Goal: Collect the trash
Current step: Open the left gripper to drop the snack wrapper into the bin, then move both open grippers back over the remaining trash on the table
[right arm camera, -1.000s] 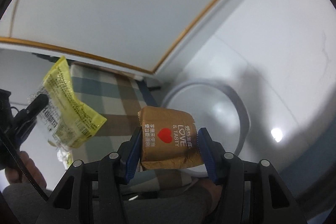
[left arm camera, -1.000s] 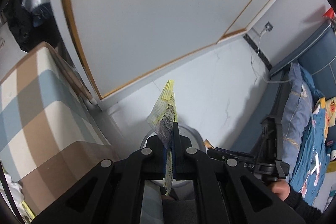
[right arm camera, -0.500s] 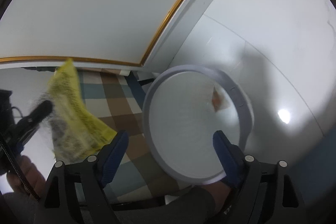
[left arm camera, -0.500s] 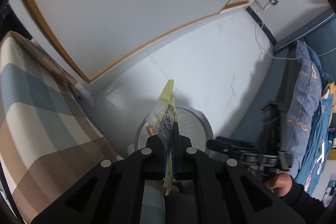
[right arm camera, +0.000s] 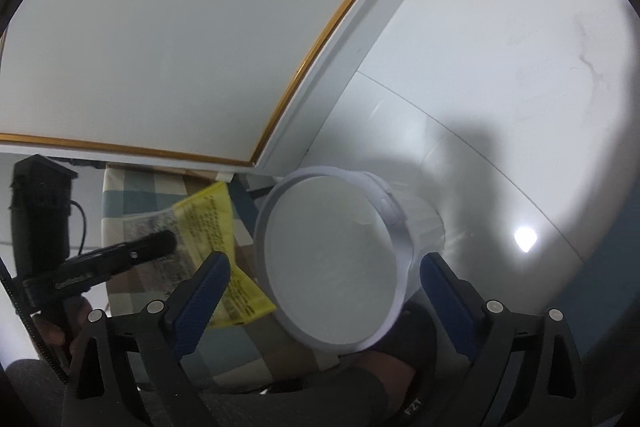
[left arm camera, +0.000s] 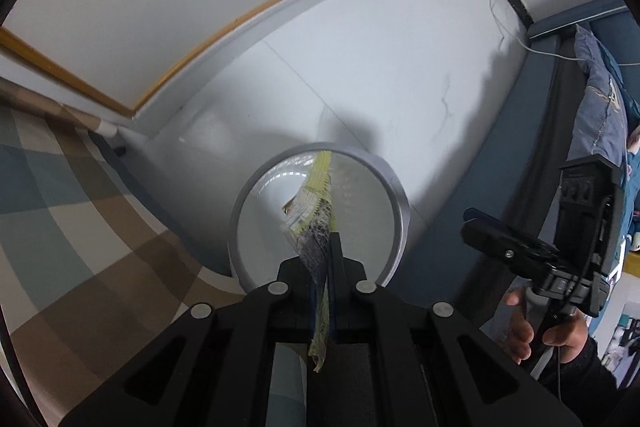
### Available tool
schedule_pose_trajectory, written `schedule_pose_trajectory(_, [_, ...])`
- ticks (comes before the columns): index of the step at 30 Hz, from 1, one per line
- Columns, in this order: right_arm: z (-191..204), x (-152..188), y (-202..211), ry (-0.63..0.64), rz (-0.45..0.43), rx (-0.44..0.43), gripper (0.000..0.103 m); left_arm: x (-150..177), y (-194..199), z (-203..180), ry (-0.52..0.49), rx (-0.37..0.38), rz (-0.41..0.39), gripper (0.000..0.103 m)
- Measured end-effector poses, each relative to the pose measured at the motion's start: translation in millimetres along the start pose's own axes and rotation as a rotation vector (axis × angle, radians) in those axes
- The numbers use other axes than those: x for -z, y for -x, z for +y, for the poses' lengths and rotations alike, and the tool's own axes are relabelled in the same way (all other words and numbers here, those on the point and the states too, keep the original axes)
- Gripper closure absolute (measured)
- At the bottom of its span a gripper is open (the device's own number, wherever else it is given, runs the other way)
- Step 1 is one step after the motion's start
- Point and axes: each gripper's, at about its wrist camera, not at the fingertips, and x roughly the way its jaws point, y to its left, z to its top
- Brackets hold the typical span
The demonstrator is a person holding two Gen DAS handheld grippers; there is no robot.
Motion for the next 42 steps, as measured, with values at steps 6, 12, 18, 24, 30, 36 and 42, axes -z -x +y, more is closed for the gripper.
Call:
schedule_pose_trajectory(6, [1.1, 2.1, -2.0, 0.001, -0.008, 0.003, 0.005, 7.0, 8.5, 6.0, 0.044, -0.012, -0.034, 0.044])
schedule_pose_trajectory(12, [7.0, 4.8, 6.5, 0.015, -0.026, 0.009, 0.004, 17.1, 27.2, 12.7, 0.069, -0.022, -0.115, 0.039])
schedule_pose_trajectory(18, [20.7, 11.5, 13.9, 0.04, -0.033, 0.018, 0.003, 31.3, 53.6, 15.9, 0.07, -0.073, -0.236, 0.037])
schedule_pose_trajectory(24, [41.7, 15.4, 30.9, 0.082, -0.066, 0.0, 0.003, 49.9, 86.6, 24.1, 0.121, -0.119, -0.371, 0.037])
schedule_pose_trajectory(30, [67.4, 19.6, 53.4, 0.139, -0.12, 0.013, 0.003, 73.8, 121.1, 31.5, 0.163, -0.153, -0.495, 0.037])
schedule_pose_trajectory(36, [101.5, 30.8, 77.9, 0.208, -0.185, 0.018, 0.001, 96.9, 154.7, 38.6, 0.196, -0.189, -0.619, 0.027])
schedule_pose_trajectory(42, [142.5, 41.2, 100.0, 0.268, -0.241, -0.008, 0.0, 122.7, 184.7, 53.9, 0.232, -0.208, -0.727, 0.025])
